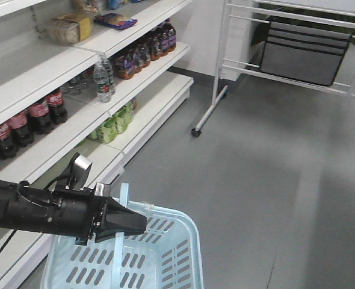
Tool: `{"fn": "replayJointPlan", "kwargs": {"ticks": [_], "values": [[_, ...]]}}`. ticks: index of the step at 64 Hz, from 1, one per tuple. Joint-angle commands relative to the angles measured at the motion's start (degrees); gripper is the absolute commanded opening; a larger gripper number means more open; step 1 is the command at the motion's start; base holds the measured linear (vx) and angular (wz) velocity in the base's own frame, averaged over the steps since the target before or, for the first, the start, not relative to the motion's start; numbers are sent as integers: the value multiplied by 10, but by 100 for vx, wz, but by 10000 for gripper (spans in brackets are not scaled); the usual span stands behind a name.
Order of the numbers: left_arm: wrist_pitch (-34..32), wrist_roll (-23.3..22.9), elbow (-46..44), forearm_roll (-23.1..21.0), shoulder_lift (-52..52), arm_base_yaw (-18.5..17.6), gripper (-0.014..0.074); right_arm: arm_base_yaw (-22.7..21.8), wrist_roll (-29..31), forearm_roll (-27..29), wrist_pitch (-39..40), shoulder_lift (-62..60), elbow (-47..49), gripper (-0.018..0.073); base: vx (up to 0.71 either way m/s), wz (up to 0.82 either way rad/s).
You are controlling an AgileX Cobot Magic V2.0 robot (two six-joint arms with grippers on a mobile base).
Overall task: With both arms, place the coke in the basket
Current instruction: 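Turn the base away from the shelf holding the basket, then drive the base across the room carrying the basket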
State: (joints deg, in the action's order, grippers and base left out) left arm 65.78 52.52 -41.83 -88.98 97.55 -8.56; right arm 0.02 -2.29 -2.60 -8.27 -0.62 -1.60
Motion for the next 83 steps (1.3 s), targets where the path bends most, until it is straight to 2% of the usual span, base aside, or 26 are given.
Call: {"fn": "replayJointPlan", "kwargs": {"ticks": [1,54,83], "values": [[52,4,-9,-36,-27,-2,-8,0,2,-6,45,-10,-7,-9,-2,-45],[52,4,-9,-36,-27,-2,-8,0,2,-6,45,-10,-7,-9,0,-44],[53,5,-9,-36,-27,-2,-8,0,2,-6,45,-10,-7,-9,6,-20]]}}
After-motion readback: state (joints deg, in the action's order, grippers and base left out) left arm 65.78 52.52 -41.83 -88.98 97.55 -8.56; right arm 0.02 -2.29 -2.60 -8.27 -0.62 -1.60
